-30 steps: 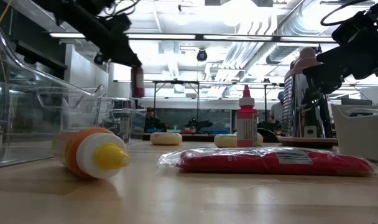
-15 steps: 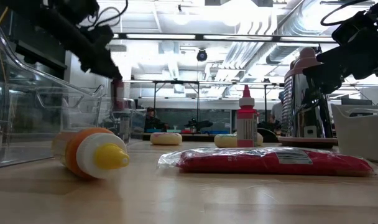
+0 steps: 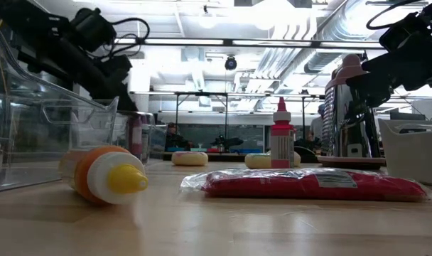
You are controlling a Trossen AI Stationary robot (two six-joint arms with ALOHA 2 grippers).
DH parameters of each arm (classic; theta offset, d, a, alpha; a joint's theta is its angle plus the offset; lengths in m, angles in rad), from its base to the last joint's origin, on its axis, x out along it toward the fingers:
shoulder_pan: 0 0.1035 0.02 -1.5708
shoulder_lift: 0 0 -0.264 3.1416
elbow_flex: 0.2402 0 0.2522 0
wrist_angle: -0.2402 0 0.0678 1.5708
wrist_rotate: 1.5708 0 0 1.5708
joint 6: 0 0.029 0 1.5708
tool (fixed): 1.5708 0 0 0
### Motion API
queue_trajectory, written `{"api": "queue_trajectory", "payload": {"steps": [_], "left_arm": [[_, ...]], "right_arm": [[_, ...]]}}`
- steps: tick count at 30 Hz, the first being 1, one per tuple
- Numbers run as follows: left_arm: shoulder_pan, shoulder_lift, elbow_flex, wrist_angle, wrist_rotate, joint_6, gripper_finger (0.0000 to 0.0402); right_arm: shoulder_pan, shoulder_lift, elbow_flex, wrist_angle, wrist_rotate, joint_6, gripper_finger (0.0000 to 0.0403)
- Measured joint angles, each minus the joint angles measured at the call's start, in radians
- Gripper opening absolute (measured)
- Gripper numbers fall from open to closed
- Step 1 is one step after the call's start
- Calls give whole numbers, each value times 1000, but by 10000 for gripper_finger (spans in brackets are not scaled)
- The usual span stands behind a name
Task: Pick & Place Food Item
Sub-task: Put the red food coloring bottle into the top transparent bin
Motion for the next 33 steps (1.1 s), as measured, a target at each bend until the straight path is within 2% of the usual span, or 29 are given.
{"api": "queue_trajectory", "payload": {"steps": [8, 21, 33], "left_arm": [[-17, 98, -1, 89, 0, -11, 122], [-17, 101, -1, 95, 1, -15, 152], [-17, 95, -1, 103, 1, -14, 156]], "right_arm": [[0, 0, 0, 0, 0, 0, 193], [0, 0, 0, 0, 0, 0, 194], [0, 0, 0, 0, 0, 0, 193]]}}
